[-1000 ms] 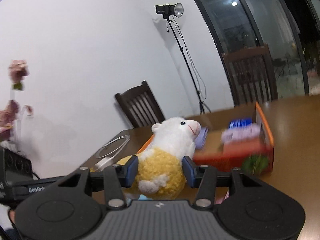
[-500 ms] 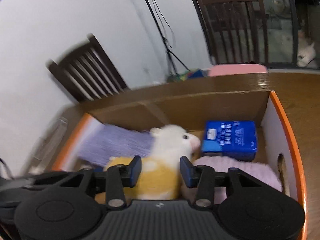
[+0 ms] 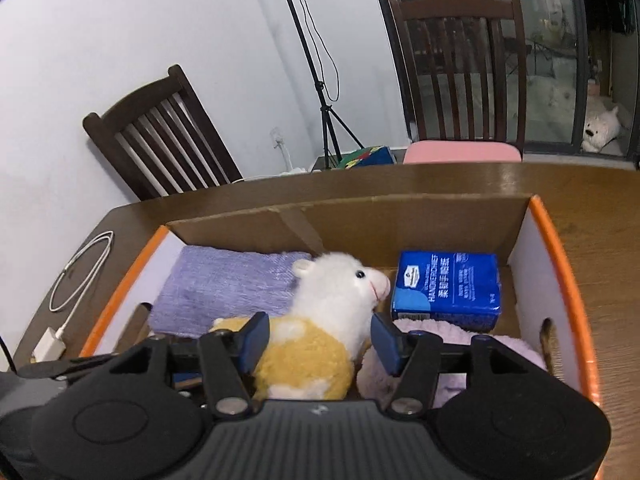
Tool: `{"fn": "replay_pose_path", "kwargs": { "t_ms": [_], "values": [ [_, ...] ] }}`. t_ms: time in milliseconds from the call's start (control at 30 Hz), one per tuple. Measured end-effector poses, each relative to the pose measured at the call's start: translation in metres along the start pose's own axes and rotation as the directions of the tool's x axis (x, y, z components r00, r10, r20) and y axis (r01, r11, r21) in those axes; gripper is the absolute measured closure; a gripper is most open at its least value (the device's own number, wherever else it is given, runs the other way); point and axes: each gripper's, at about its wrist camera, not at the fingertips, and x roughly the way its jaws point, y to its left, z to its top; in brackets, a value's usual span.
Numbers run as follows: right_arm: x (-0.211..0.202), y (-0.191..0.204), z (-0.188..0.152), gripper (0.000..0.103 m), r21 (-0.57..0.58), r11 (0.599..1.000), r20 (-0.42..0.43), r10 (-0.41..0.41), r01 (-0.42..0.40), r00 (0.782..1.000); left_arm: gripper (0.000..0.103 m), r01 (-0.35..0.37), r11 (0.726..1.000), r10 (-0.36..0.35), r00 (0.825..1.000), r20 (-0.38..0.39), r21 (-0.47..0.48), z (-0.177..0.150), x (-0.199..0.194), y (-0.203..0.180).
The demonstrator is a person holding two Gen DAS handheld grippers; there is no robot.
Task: Organize soft objects
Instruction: 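Carry the plush lamb into the box and open the left gripper, then grasp the purple satin scrunchie on the table with the left gripper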
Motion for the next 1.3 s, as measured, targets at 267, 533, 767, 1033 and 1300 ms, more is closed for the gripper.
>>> {"fn": "replay_pose_path", "kwargs": {
  "t_ms": [267,533,767,1033,1300],
  "values": [
    [-0.110,0.010,0.018,0.040,-0.102,0.995,0.129,-0.010,0.023,0.992,0.048,-0.057,0.994,0.043,0.989,0.141,0.092,0.005,-0.105,-0.002],
    [-0.201,0.003,0.001,0.037,-0.111,0.989,0.217,-0.072,0.098,0.974,0.048,-0.113,0.990,0.091,0.970,0.225,0.086,-0.016,-0.180,-0.004],
    [-0.250,0.013,-0.086,0.029,-0.161,0.981,0.317,-0.051,0.107,0.947,0.035,-0.130,0.978,0.071,0.944,0.323,0.165,-0.109,-0.232,-0.020],
    [-0.283,0.033,-0.229,0.019,-0.267,0.954,0.398,-0.024,0.140,0.917,0.016,-0.125,0.986,0.073,0.921,0.382,0.114,-0.236,-0.253,-0.034],
    [-0.289,0.016,-0.311,0.019,-0.155,0.988,0.300,0.041,0.006,0.953,0.014,-0.046,0.992,0.012,0.962,0.273,0.121,-0.272,-0.250,-0.051]
  ]
}}
